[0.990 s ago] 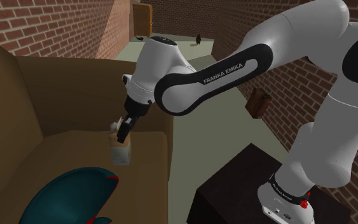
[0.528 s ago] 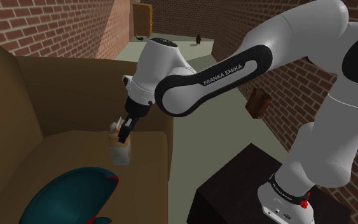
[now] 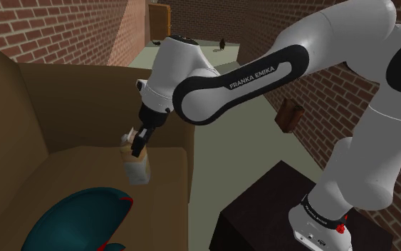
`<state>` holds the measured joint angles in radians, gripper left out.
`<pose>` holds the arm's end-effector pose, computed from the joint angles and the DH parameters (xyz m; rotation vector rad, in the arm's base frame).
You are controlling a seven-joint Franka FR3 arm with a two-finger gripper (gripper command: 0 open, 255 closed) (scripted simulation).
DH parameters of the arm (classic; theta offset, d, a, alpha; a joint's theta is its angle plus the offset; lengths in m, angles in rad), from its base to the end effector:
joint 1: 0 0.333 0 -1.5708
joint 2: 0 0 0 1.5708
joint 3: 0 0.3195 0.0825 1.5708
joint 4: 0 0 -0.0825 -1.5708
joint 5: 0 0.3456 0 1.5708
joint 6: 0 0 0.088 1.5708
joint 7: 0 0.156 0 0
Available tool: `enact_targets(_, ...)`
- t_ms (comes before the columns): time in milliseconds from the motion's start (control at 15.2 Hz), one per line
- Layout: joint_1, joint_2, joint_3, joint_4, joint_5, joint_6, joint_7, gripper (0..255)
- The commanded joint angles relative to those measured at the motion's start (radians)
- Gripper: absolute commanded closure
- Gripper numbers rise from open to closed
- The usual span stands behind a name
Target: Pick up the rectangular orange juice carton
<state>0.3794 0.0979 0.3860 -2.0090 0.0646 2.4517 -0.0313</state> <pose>0.4253 0.4054 0.4245 -2.7043 -1.0581 -0.4360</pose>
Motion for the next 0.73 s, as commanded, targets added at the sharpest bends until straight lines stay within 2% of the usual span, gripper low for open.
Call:
enact_targets(0, -0.003, -0.012, 0.000, 0.013, 0.006, -0.023, -0.005, 255)
enact_targets(660, -0.007, -0.051, -0.001, 0.104, 0.018, -0.152, -0.005, 255)
